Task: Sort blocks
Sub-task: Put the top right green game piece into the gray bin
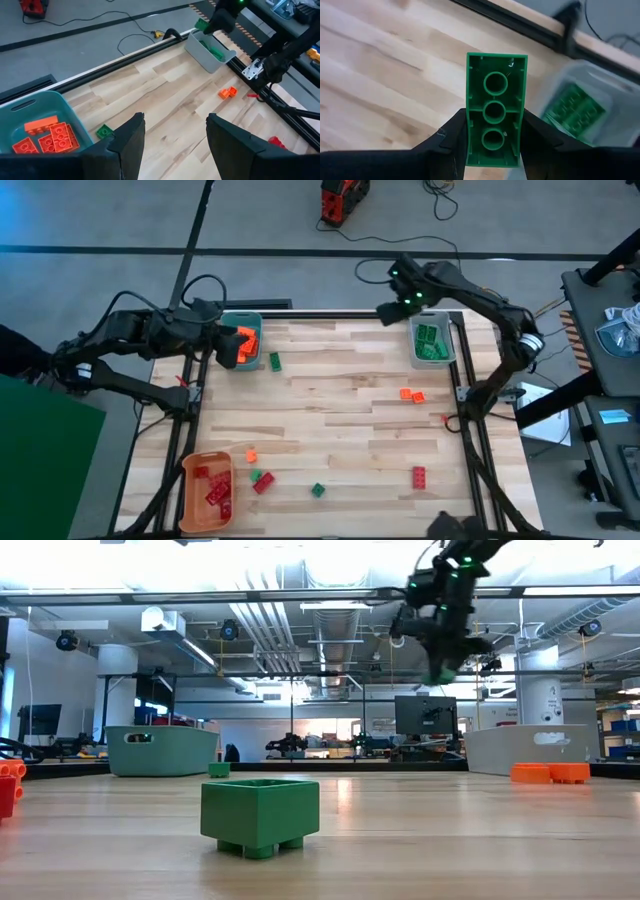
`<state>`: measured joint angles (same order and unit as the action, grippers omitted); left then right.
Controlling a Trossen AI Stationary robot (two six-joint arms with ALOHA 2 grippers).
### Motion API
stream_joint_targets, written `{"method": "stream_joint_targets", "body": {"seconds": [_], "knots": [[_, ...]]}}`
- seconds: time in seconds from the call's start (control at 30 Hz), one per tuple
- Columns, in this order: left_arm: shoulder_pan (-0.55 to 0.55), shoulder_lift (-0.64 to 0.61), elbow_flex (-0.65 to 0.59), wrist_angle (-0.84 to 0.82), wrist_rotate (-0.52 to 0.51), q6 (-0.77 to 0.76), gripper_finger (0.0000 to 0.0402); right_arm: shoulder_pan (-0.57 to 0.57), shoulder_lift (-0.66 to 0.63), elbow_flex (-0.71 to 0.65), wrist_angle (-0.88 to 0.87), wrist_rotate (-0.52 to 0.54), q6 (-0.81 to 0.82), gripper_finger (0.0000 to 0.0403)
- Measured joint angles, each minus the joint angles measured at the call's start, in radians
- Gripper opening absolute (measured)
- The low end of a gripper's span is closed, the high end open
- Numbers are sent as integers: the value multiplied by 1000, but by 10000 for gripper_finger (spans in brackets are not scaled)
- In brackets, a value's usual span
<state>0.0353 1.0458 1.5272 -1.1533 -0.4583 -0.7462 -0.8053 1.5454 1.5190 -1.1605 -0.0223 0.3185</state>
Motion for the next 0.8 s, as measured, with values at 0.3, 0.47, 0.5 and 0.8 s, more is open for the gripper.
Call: {"method": "stream_joint_targets", "body": {"seconds": [0.3,0.47,0.5,0.8], "knots": [[0,0,0,5,-6,1,187,-129,-176,-300,124,0,78,127],[0,0,0,5,-6,1,187,-161,-204,-397,166,0,106,127],[0,0,0,5,-6,1,187,-165,-205,-418,185,0,112,127],[0,0,0,9,-7,-3,187,-211,-202,-542,324,41,143,127]]}}
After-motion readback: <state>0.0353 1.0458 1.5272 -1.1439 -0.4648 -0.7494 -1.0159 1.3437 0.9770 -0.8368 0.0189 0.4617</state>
